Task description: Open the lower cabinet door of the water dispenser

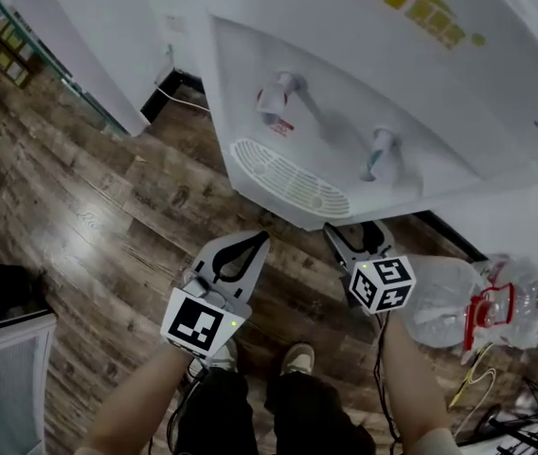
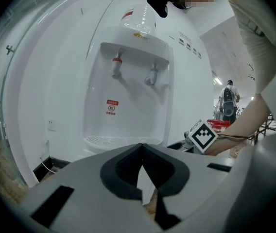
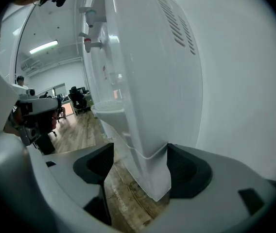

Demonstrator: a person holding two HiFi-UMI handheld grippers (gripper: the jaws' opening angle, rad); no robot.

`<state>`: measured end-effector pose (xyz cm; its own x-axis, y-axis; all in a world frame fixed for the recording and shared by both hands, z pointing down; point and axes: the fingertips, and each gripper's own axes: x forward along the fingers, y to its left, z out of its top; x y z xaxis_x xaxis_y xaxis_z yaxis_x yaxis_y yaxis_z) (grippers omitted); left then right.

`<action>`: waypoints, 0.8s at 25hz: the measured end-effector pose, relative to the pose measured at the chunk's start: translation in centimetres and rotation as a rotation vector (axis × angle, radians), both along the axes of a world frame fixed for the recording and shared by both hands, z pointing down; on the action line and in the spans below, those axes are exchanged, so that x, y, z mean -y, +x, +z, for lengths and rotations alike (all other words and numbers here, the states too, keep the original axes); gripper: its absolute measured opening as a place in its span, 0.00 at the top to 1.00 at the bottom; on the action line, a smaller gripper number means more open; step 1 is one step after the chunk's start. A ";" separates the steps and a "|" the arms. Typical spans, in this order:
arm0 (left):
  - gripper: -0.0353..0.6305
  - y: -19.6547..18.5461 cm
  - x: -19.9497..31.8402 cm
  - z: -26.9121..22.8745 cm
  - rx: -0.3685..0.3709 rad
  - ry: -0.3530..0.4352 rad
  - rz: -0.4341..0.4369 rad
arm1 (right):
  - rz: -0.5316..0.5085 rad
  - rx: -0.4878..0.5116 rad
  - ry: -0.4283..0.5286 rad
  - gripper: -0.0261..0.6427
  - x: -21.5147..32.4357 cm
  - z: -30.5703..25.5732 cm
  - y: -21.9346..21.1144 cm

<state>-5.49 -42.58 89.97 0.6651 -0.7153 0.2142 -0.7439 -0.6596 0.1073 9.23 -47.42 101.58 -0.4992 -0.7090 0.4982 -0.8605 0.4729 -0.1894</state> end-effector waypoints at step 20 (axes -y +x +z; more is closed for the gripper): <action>0.94 -1.3 -0.3 1.0 -0.004 -0.060 -0.024 | 0.071 -0.112 -0.072 0.59 -0.6 1.7 0.2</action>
